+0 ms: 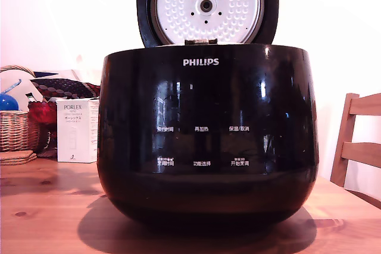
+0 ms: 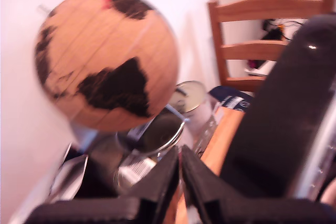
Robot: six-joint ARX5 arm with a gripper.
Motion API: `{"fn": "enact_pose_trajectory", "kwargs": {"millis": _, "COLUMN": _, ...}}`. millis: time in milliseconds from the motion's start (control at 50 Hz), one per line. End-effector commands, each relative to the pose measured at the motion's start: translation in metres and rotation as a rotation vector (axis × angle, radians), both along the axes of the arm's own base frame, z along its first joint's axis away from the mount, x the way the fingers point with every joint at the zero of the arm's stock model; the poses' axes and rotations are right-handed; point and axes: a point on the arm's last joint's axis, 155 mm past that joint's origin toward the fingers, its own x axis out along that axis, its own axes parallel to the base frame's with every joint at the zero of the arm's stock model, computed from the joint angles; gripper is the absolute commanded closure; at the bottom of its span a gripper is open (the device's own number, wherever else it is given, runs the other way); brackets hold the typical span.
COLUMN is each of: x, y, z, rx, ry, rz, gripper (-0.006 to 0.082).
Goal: Close the rice cooker by pressing the lid down with medium force
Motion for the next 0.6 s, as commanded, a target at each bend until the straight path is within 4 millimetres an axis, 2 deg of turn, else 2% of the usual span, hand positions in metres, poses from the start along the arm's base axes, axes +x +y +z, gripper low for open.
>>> {"fn": "enact_pose_trajectory", "kwargs": {"millis": 0, "x": -0.002, "y": -0.005, "z": 0.002, "rx": 0.017, "ry": -0.028, "rz": -0.041, "gripper": 0.0789}}
{"fn": "enact_pose_trajectory", "kwargs": {"millis": 140, "x": -0.011, "y": -0.010, "z": -0.003, "rx": 0.025, "ry": -0.009, "rz": -0.094, "gripper": 0.0789}}
{"fn": "enact_pose_trajectory", "kwargs": {"millis": 280, "x": -0.013, "y": -0.010, "z": -0.006, "rx": 0.032, "ry": 0.004, "rz": -0.097, "gripper": 0.0789}}
{"fn": "enact_pose_trajectory", "kwargs": {"millis": 580, "x": -0.014, "y": -0.025, "z": -0.012, "rx": 0.053, "ry": -0.017, "rz": -0.131, "gripper": 0.0789}}
